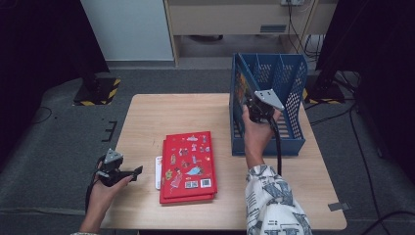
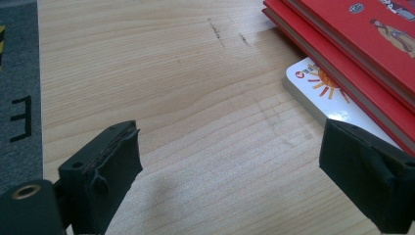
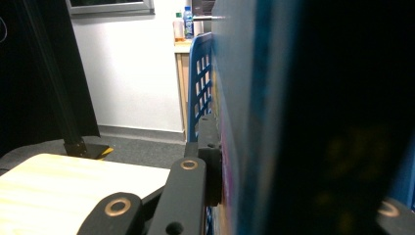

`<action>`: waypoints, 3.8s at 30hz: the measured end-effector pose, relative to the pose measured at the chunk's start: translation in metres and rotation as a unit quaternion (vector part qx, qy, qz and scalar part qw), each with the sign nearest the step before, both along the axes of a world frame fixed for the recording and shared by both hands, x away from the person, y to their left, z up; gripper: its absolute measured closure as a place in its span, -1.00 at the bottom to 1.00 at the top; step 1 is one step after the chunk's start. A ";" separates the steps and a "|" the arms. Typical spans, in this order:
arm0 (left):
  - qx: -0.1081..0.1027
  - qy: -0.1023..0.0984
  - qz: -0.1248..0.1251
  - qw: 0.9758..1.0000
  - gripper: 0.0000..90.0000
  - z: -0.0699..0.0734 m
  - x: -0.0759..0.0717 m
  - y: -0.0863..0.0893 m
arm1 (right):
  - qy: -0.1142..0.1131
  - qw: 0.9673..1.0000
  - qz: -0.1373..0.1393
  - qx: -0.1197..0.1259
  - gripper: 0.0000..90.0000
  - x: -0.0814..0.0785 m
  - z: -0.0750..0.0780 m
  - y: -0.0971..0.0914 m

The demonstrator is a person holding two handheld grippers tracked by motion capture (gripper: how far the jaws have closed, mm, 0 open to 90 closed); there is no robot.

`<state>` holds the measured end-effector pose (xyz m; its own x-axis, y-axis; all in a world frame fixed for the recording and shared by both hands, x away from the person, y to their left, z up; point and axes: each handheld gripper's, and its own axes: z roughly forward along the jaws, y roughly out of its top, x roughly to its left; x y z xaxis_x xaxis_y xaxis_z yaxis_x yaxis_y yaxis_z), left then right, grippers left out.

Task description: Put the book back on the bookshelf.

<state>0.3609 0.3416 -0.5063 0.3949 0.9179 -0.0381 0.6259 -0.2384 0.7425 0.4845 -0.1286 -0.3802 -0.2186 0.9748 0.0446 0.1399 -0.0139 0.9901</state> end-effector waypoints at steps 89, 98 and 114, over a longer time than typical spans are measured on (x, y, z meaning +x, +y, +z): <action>0.002 0.000 0.000 1.000 -0.83 0.001 -0.001 0.000 | -0.063 0.995 -0.021 -0.071 0.72 0.003 0.015 0.033; 0.002 0.001 -0.001 1.000 -0.83 0.001 0.000 0.000 | -0.058 0.994 -0.038 -0.082 0.77 0.005 0.017 0.038; 0.003 0.002 -0.001 1.000 -0.83 0.000 0.000 0.000 | -0.059 0.995 -0.014 -0.076 0.34 0.004 0.018 0.042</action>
